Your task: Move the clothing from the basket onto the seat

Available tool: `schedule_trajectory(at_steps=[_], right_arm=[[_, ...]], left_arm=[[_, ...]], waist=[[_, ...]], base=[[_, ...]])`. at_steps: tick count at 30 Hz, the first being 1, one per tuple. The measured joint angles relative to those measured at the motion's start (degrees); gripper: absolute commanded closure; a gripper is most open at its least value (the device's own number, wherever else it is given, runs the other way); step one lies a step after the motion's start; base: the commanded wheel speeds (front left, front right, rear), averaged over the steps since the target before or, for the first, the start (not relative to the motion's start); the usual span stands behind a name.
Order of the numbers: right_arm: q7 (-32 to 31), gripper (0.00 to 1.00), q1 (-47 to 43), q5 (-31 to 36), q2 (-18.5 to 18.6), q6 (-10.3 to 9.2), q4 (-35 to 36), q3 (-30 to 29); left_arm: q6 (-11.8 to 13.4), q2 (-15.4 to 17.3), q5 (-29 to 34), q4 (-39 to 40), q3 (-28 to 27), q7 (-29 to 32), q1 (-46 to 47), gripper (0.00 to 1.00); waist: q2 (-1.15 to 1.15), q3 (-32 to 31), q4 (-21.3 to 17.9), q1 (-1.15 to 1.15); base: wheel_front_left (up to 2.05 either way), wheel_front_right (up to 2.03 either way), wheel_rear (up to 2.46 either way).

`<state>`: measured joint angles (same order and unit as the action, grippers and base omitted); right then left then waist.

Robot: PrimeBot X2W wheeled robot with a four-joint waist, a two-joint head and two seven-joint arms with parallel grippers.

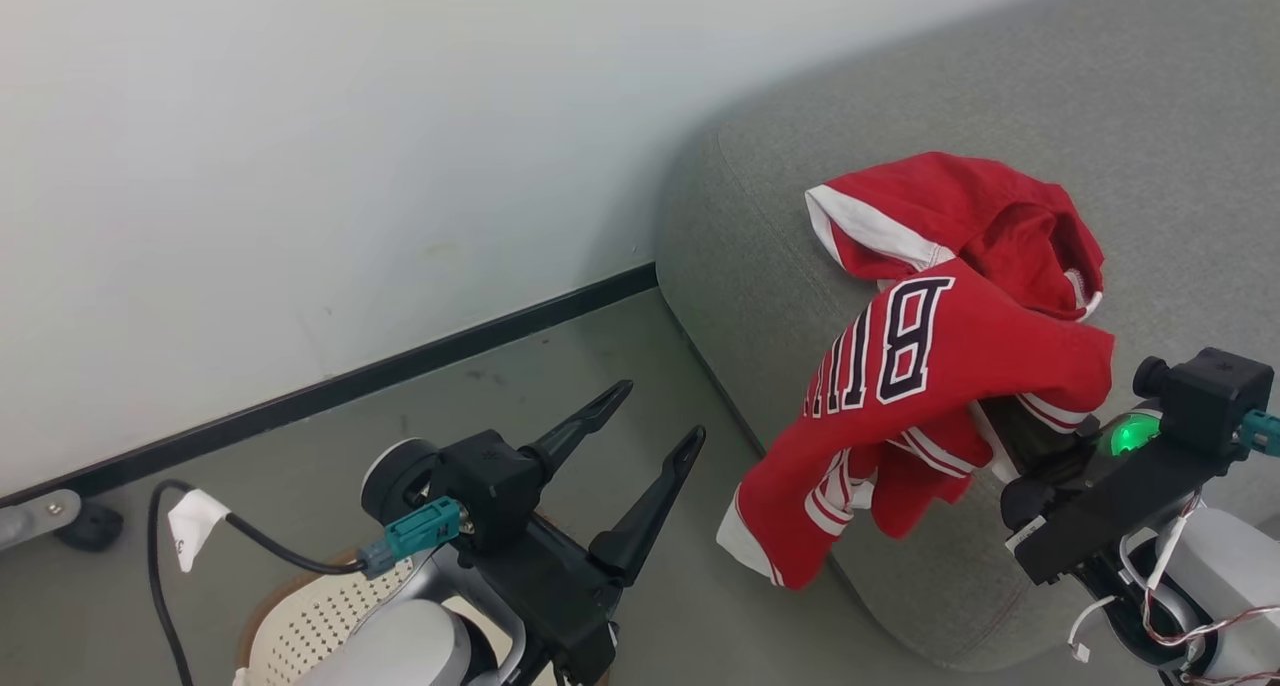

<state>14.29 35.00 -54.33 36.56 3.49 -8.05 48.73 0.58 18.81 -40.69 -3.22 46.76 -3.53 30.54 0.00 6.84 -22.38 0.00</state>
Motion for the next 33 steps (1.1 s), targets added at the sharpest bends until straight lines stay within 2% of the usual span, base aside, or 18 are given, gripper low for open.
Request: schedule_trajectory(at_steps=[2, 20, 28, 33], right_arm=[[0.00, 1.00, -0.79, 0.09, 0.04, -0.47, 0.29, -0.90], [0.00, 1.00, -3.86, 3.23, -0.15, -0.44, 2.57, -7.10], [0.00, 1.00, -0.35, 2.79, 1.85, 1.89, 0.36, -11.39], [0.01, 1.00, 3.43, 0.09, 3.20, 3.10, -2.81, -14.24]], left_arm=[[-0.08, -0.20, 0.00, -0.26, 0.19, 0.24, 0.65, 0.00], [-0.58, -0.44, 0.01, -1.22, 0.41, 0.42, 1.44, 0.00], [-0.65, -0.73, 0.11, -1.04, 0.98, 1.04, 2.04, 0.00], [-1.08, -0.35, 0.98, -0.87, 1.01, 1.51, 2.52, 0.00]], waist=[[0.00, 0.50, -0.36, 0.00], [0.00, 1.75, -0.88, 0.00], [0.00, 2.89, -0.23, 0.00], [0.00, 3.90, 0.60, 0.00]], base=[[0.00, 0.00, 0.00], [0.00, 0.00, 0.00], [0.00, 0.00, 0.00], [0.00, 0.00, 0.00]])
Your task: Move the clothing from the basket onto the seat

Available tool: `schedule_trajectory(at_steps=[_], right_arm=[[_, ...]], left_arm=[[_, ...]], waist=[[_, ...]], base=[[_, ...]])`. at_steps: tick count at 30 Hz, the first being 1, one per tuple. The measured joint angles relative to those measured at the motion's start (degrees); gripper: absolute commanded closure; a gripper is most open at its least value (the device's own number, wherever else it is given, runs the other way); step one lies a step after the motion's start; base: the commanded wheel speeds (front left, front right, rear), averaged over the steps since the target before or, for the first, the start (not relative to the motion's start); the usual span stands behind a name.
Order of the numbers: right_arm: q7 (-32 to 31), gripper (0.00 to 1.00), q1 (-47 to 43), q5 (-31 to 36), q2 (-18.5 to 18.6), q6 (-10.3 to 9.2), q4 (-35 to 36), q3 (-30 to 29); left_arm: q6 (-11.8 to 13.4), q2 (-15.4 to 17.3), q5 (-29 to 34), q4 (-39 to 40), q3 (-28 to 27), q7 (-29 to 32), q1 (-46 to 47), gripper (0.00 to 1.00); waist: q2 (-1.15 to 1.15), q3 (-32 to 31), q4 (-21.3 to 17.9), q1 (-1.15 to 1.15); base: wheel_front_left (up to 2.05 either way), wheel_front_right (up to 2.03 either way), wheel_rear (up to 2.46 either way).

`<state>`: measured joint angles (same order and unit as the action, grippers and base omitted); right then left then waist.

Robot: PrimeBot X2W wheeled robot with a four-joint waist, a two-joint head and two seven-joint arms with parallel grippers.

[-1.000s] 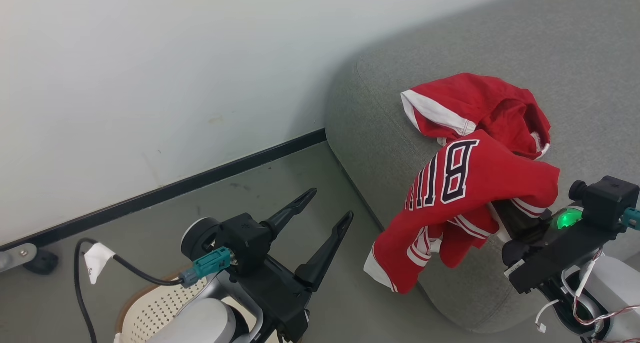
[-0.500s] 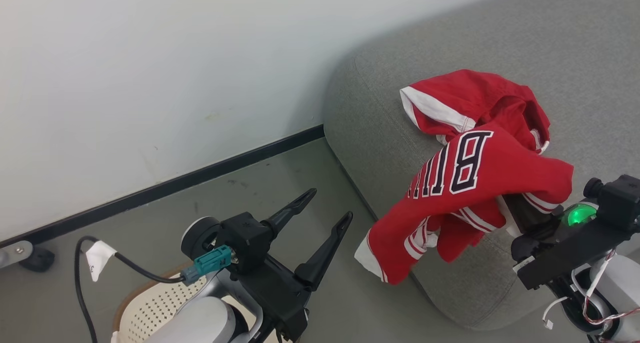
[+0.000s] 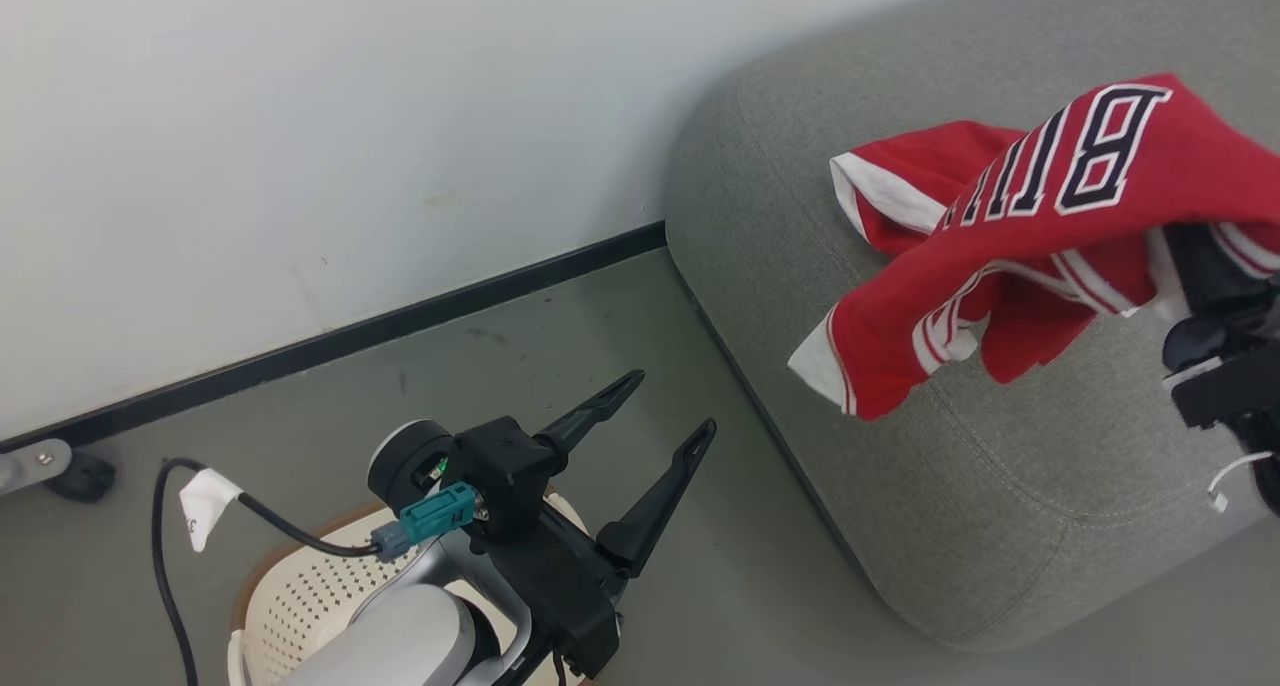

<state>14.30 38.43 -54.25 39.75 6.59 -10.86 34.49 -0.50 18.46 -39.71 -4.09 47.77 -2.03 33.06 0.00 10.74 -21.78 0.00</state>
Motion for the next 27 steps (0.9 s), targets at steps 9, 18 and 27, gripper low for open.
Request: schedule_trajectory(at_steps=[9, 18, 27], right_arm=[[0.22, 1.00, 9.48, -0.66, 2.94, 0.33, -6.86, -3.07], [0.41, 1.00, 17.22, -1.05, 5.87, 0.48, -15.57, -7.24], [0.41, 1.00, 21.47, -1.04, 9.37, -1.64, -23.23, -13.02]], left_arm=[[0.03, 1.11, 0.16, 2.02, 0.05, 1.51, 0.79, 0.00], [0.07, 1.85, 1.03, 4.65, 0.16, 2.98, 3.05, 0.00], [0.07, 2.57, 1.55, 7.95, 0.14, 4.98, 5.61, 0.00]], waist=[[0.00, 2.73, 1.34, 0.00], [0.00, 6.90, 2.56, -0.01], [0.00, 12.35, 3.75, 0.00]], base=[[0.00, 0.00, 0.00], [0.00, 0.00, 0.00], [0.00, 0.00, 0.00]])
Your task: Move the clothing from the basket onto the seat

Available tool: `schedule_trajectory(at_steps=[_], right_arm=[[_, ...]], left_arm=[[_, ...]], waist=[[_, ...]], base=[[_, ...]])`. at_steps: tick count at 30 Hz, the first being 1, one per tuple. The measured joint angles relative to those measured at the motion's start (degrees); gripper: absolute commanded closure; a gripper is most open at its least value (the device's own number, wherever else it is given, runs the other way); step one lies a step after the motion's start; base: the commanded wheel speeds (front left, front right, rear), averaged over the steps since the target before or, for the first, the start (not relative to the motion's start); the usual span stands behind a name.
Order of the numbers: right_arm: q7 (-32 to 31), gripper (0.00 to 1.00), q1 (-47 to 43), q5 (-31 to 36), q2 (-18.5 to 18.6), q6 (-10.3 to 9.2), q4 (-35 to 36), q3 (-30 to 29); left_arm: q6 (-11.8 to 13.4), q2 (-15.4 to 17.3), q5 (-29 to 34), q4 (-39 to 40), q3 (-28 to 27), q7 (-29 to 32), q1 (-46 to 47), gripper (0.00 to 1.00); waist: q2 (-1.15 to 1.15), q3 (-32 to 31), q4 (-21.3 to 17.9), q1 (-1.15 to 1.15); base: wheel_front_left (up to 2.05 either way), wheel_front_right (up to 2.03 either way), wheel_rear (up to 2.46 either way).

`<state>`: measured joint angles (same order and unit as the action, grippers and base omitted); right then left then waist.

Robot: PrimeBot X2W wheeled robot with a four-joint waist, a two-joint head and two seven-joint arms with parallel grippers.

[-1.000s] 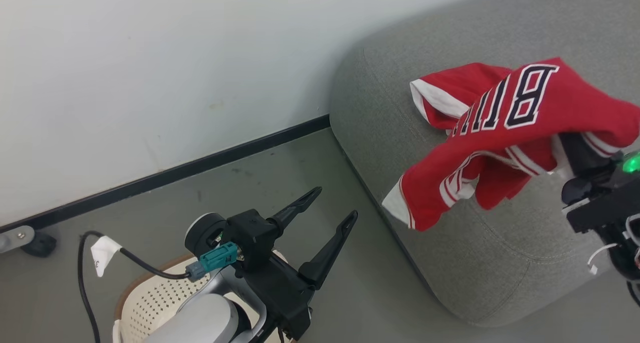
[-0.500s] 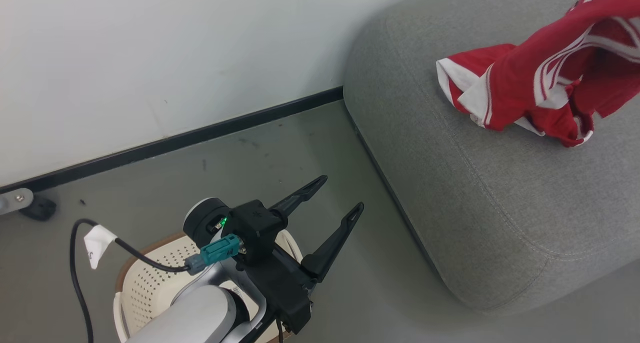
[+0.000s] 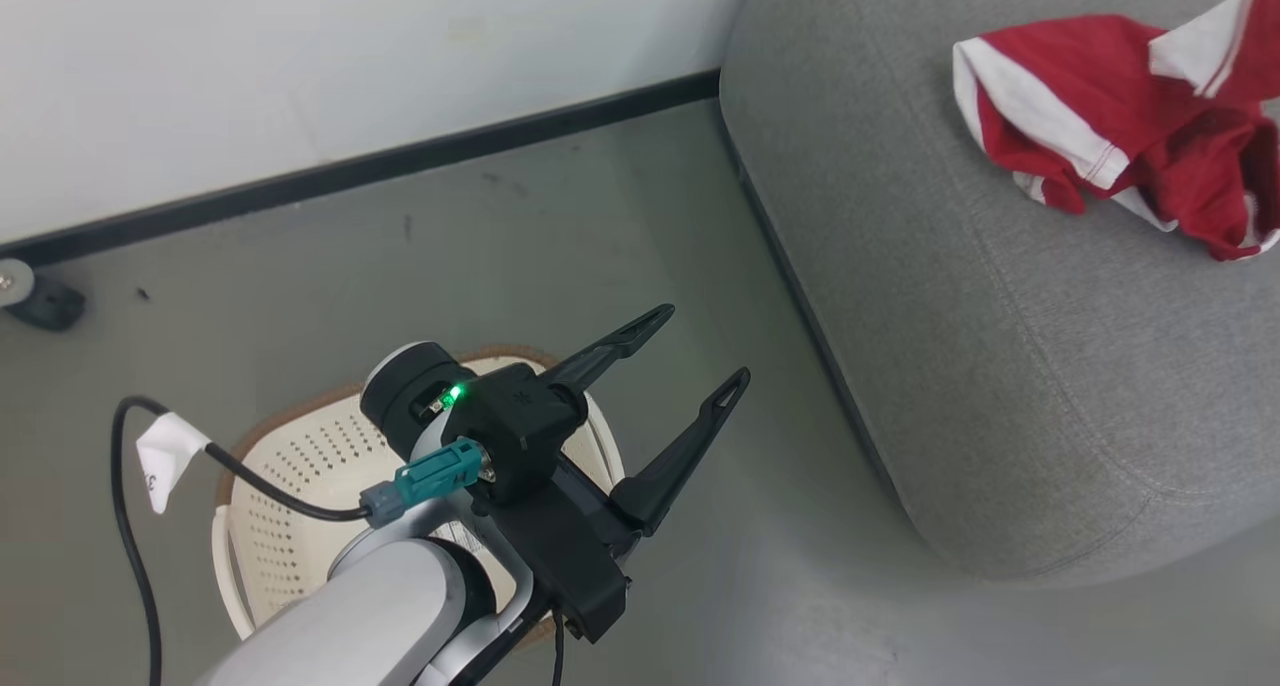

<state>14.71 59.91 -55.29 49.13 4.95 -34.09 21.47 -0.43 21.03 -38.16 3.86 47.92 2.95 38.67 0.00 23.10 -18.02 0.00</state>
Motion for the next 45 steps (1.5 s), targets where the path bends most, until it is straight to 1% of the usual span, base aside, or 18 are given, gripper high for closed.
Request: schedule_trajectory(at_steps=[7, 12, 13, 17, 21, 25, 31, 32, 34, 35, 37, 38, 40, 45], right_arm=[[0.00, 1.00, 2.02, 1.60, 0.20, -1.44, -1.01, -1.53], [0.01, 1.00, 3.49, 3.69, 0.44, -3.98, -0.55, -4.78], [0.01, 1.00, 3.61, 4.36, 0.44, -4.03, -0.53, -4.81], [0.01, 1.00, 3.83, 6.11, -0.08, -5.25, -0.98, -4.71], [0.01, 1.00, 3.69, 7.76, -2.07, -6.02, -2.99, -3.42], [0.00, 1.00, 2.05, 8.58, -5.16, -6.28, -6.32, -0.64], [-0.62, 1.00, 1.57, 9.69, -6.61, -6.24, -9.59, 2.52], [-1.16, 1.00, 1.57, 10.18, -6.79, -6.15, -10.17, 3.11], [-2.57, 1.00, 1.47, 10.70, -7.62, -5.93, -11.47, 4.23], [-3.94, 1.00, 1.09, 11.31, -8.46, -5.93, -12.93, 5.31], [-6.30, 1.00, 0.48, 11.40, -9.00, -5.92, -14.80, 6.27], [-7.45, 1.00, 0.18, 11.39, -9.20, -5.70, -15.81, 6.64], [-9.44, 1.00, -0.46, 11.39, -9.29, -4.63, -17.22, 7.46], [-13.24, 1.00, -0.63, 11.37, -9.91, -3.81, -19.36, 8.42]], left_arm=[[0.00, 1.43, 0.30, 1.18, -0.47, 1.09, 1.10, 0.00], [0.00, 1.82, 0.37, 1.88, -0.77, 2.01, 2.07, 0.00], [0.00, 1.87, 0.37, 1.99, -0.90, 2.01, 2.31, 0.00], [0.00, 2.12, 0.37, 2.04, -1.14, 2.11, 2.77, 0.00], [-0.07, 2.25, 0.37, 2.03, -1.25, 2.57, 3.31, 0.00], [-0.12, 2.24, 0.37, 1.64, -1.32, 2.58, 3.49, 0.00], [-0.19, 2.14, 0.36, 0.86, -1.31, 2.57, 4.00, 0.00], [-0.58, 2.11, 0.36, 0.67, -1.32, 2.57, 4.24, 0.00], [-0.65, 1.92, 0.35, 0.47, -1.32, 2.56, 4.40, 0.00], [-0.66, 1.83, 0.34, 0.18, -1.33, 2.49, 4.40, 0.00], [-0.79, 1.83, 0.32, -0.04, -1.36, 2.47, 4.41, 0.00], [-1.05, 1.83, 0.25, -0.18, -1.40, 2.40, 4.41, 0.00], [-1.16, 1.58, 0.14, -0.97, -1.37, 1.97, 4.41, 0.00], [-1.16, 1.35, -0.08, -1.25, -1.37, 1.48, 4.37, 0.00]], waist=[[0.00, 4.02, 0.51, 0.00], [0.00, 6.68, 0.66, 0.00], [0.00, 7.16, 0.68, 0.00], [0.00, 8.93, 0.77, 0.00], [0.00, 10.35, 0.90, 0.00], [0.00, 11.22, 1.18, -0.01], [0.00, 11.44, 1.50, 0.00], [0.00, 11.42, 1.53, 0.00], [0.00, 11.32, 1.60, 0.00], [0.00, 11.17, 1.66, 0.00], [0.00, 10.97, 1.73, 0.00], [0.00, 10.85, 1.76, 0.00], [0.00, 10.52, 1.83, 0.00], [0.00, 9.52, 2.07, 0.01]], base=[[0.00, 0.00, 0.00], [0.00, 0.00, 0.00], [0.00, 0.00, 0.00], [0.00, 0.00, 0.00], [0.00, 0.00, 0.00], [0.00, 0.00, 0.00], [0.00, 0.00, 0.00], [0.00, 0.00, 0.00], [0.00, 0.00, 0.00], [0.00, 0.00, 0.00], [0.00, 0.00, 0.00], [0.00, 0.00, 0.00], [0.00, 0.00, 0.00], [0.00, 0.00, 0.00]])
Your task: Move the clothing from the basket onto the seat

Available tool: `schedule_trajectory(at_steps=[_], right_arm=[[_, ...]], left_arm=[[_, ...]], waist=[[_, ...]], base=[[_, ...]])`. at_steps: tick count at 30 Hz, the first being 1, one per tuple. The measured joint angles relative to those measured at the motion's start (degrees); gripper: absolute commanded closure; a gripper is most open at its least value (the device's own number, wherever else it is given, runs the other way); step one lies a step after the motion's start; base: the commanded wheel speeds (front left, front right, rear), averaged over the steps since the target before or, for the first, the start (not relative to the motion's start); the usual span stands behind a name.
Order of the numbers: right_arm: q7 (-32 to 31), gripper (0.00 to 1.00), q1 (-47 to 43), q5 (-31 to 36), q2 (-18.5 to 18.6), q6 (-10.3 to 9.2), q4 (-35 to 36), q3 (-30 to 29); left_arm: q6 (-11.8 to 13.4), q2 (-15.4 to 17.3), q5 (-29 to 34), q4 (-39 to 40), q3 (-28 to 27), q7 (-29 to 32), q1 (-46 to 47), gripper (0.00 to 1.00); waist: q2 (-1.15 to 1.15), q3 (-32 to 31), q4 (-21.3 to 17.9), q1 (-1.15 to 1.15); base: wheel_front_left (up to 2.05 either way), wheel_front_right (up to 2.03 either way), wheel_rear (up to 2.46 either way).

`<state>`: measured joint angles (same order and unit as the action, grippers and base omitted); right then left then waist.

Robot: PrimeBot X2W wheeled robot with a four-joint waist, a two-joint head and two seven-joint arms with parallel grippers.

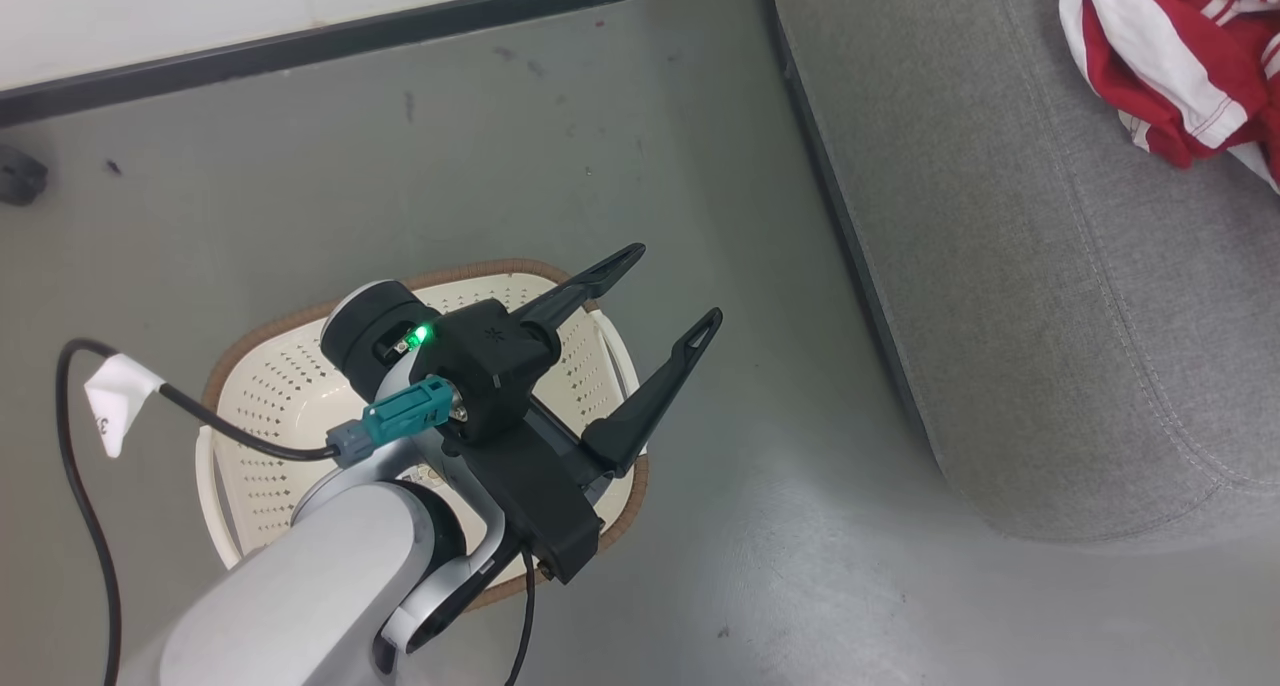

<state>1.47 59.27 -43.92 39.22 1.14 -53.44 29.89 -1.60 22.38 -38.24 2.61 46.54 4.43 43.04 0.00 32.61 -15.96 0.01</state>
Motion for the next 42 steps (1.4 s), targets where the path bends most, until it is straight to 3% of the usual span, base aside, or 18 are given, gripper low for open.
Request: schedule_trajectory(at_steps=[3, 4, 6, 7, 8, 26, 42], right_arm=[[-1.63, 1.00, 0.14, -0.15, -0.34, 0.90, -0.92, 0.31], [-2.14, 0.87, 0.27, -0.15, -0.58, 0.92, -1.08, 0.45], [-3.07, 0.49, 0.39, -0.15, -1.09, 1.40, -1.40, 0.75], [-3.56, 0.03, 0.39, -0.15, -1.32, 1.41, -1.75, 0.90], [-4.19, 0.00, 0.39, -0.16, -1.48, 1.48, -2.27, 1.03], [-12.14, 0.00, -0.45, 0.29, -2.70, 4.87, -7.44, 5.75], [-15.84, 0.00, -5.47, 2.77, -2.11, 5.50, -6.09, 9.70]], left_arm=[[0.00, -0.20, 0.00, -0.07, -0.02, -0.08, 0.00, 0.00], [0.00, -0.31, -0.01, -0.12, -0.02, -0.08, -0.01, 0.00], [0.00, -0.36, -0.01, -0.24, -0.02, -0.10, -0.02, 0.00], [0.00, -0.36, -0.01, -0.34, -0.02, -0.33, -0.03, 0.00], [0.00, -0.36, -0.01, -0.42, -0.02, -0.51, -0.04, 0.00], [-0.43, -0.27, -0.59, -3.00, -0.21, -2.30, -1.37, 0.00], [-0.35, -0.38, -1.55, -5.32, -0.70, -4.74, -5.40, 0.00]], waist=[[0.00, -0.35, 0.05, 0.00], [0.00, -0.46, 0.05, 0.00], [0.00, -0.69, 0.02, 0.00], [0.00, -0.81, 0.00, 0.00], [0.00, -0.92, -0.04, 0.00], [0.00, -5.33, -2.00, 0.00], [0.01, -11.89, -3.38, 0.00]], base=[[0.00, 0.00, 0.00], [0.00, 0.00, 0.00], [0.00, 0.00, 0.00], [0.00, 0.00, 0.00], [0.00, 0.00, 0.00], [0.00, 0.00, 0.00], [0.00, 0.00, 0.00]])
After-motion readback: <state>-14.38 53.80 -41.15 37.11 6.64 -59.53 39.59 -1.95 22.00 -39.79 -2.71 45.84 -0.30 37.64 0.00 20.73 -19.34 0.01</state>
